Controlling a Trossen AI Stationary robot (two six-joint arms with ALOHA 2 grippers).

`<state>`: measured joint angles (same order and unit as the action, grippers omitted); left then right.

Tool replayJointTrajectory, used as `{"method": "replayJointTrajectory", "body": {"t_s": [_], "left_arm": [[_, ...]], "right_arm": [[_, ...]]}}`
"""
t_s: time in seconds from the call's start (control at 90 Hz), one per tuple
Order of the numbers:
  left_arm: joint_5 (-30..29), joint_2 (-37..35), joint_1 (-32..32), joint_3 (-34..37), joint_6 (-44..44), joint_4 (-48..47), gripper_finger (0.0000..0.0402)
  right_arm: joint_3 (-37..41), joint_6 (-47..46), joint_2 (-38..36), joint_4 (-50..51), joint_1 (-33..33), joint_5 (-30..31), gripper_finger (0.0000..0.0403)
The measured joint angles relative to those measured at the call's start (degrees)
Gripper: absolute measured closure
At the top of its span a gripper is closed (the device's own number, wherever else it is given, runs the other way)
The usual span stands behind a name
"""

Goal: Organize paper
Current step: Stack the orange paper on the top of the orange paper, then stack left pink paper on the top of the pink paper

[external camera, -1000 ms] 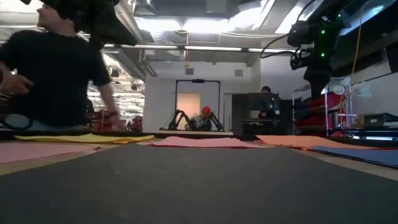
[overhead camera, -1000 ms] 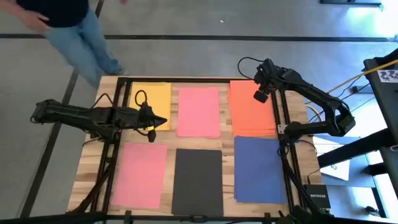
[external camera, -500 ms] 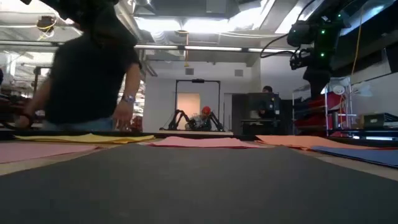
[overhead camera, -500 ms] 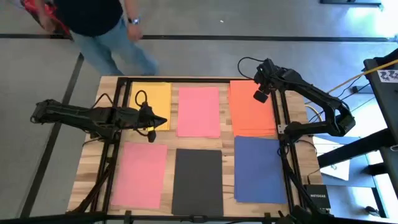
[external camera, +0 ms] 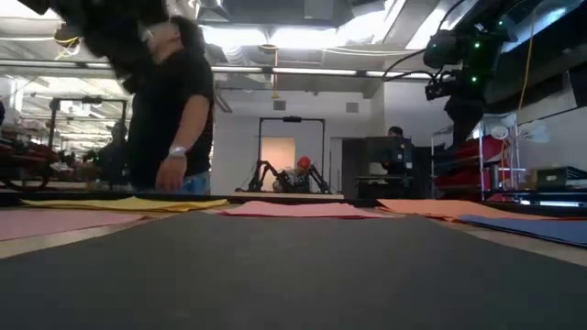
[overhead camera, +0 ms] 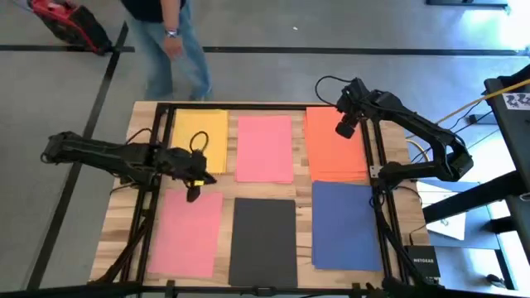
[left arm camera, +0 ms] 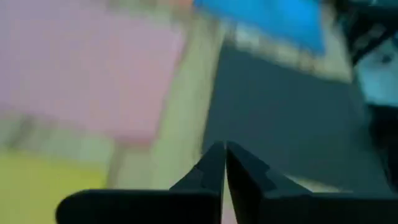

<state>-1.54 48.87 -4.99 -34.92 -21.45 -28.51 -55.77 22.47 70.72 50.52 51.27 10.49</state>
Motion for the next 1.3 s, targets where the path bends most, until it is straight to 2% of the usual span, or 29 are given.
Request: {"method": "replayJointTrajectory", "body": {"t_s": [0.133, 0.322, 0.622, 0.833, 1.122, 1.3], "left_arm": [[0.7, 3.4, -0.4, 0.0, -1.9, -6.0, 0.0402], [4.7, 9.9, -2.6, 0.0, 2.3, -5.5, 0.0395], [5.0, 17.9, -4.5, 0.0, 2.1, -3.4, 0.0328], [5.8, 21.7, -5.9, 0.0, 1.7, -2.0, 0.0292], [-2.5, 26.9, -5.9, 0.0, 3.0, -1.1, 0.0283], [-2.9, 30.1, -5.8, 0.0, 4.0, 1.0, 0.0283]], "right_arm": [[0.0, 0.0, 0.0, -1.4, -2.1, -0.1, 0.0288], [0.0, -0.2, 0.0, -2.2, -6.2, -0.1, 0.0288], [0.0, -1.7, 0.0, -4.0, -9.3, 0.9, 0.0288], [0.0, -2.7, 0.0, -4.1, -9.3, 1.0, 0.0288], [0.0, -3.0, 0.0, -4.2, -9.3, 1.0, 0.0288], [0.0, -2.9, 0.0, -4.2, -9.3, 1.0, 0.0288]]}}
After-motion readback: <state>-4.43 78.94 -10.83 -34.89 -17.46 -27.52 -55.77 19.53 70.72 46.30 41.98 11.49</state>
